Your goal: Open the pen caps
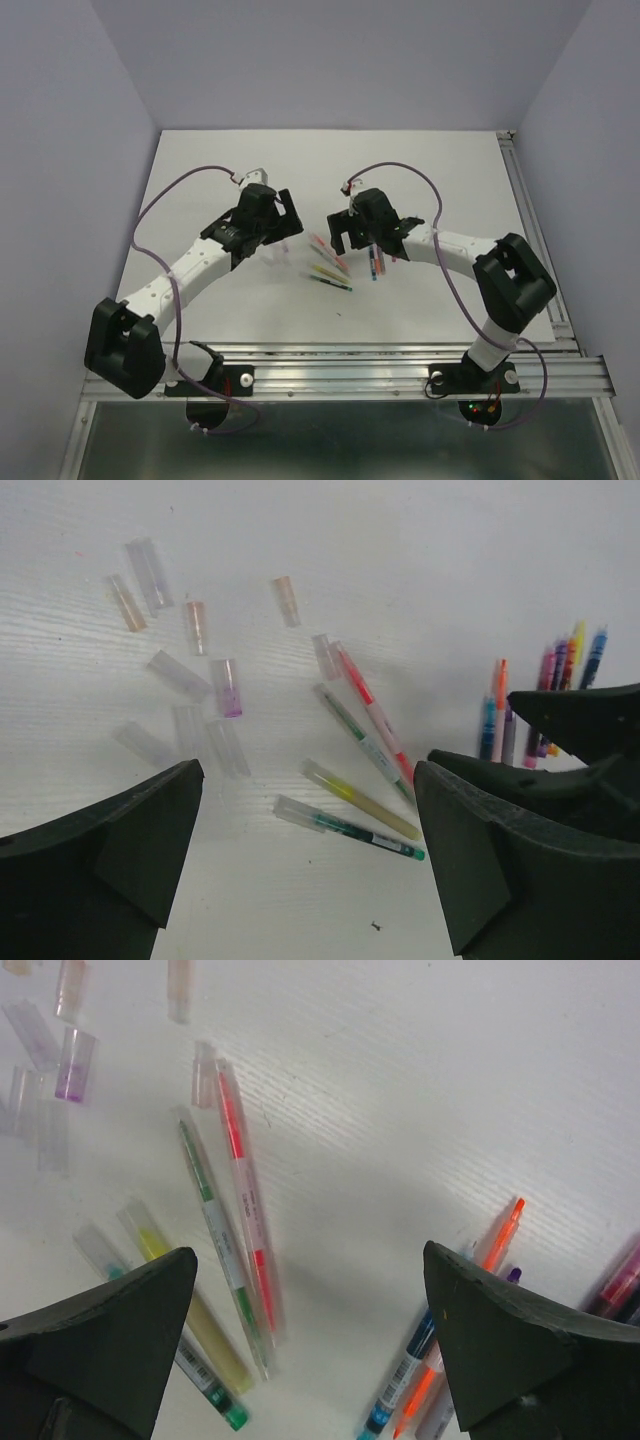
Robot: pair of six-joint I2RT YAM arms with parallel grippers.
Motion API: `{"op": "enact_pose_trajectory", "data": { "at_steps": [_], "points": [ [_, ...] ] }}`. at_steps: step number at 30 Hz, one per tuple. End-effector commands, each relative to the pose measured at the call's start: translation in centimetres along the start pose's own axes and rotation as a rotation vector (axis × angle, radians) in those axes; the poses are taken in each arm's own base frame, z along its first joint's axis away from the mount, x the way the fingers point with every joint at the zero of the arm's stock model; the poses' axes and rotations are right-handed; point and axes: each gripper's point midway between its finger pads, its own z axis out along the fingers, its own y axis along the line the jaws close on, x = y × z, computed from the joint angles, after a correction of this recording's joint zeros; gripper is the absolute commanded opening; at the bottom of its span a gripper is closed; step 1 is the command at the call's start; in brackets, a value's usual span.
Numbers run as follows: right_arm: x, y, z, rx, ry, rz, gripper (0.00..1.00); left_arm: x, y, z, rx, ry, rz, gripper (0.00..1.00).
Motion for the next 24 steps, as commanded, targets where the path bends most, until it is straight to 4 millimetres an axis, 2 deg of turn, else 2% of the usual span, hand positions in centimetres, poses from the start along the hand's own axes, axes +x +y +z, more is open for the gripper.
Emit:
{"op": "enact_pose_trajectory", "data": {
  "at_steps": [1, 2, 3, 9, 17, 24],
  "points": [
    [-3.5, 0.9, 1.2, 0.0, -0.057, -0.054, 1.0, -1.8, -0.6, -2.3, 0.054, -0.09, -0.003, 0.99],
    [-2.4, 0.5, 2.1, 0.013, -0.015, -0.068, 1.0, -1.9, -0.4, -2.7, 0.062, -0.107, -0.004, 0.99],
    [-3.3, 0.8, 2.3, 0.014, -0.022, -0.073, 1.0, -1.8, -0.3, -2.8, 0.064, -0.111, -0.009, 0.99],
    [-2.3, 1.1, 4.1, 0.018, 0.029, -0.118, 1.0, -0.4, 0.7, -3.1, 0.06, -0.097, -0.035, 0.99],
    [-1.3, 1.4, 5.0, 0.023, 0.057, -0.132, 1.0, 1.0, 1.2, -2.5, 0.063, -0.071, -0.043, 0.99],
    [-0.1, 0.7, 5.7, 0.073, 0.097, -0.153, 0.98, 0.9, 1.2, -2.6, 0.067, -0.076, -0.043, 0.99]
  ]
}}
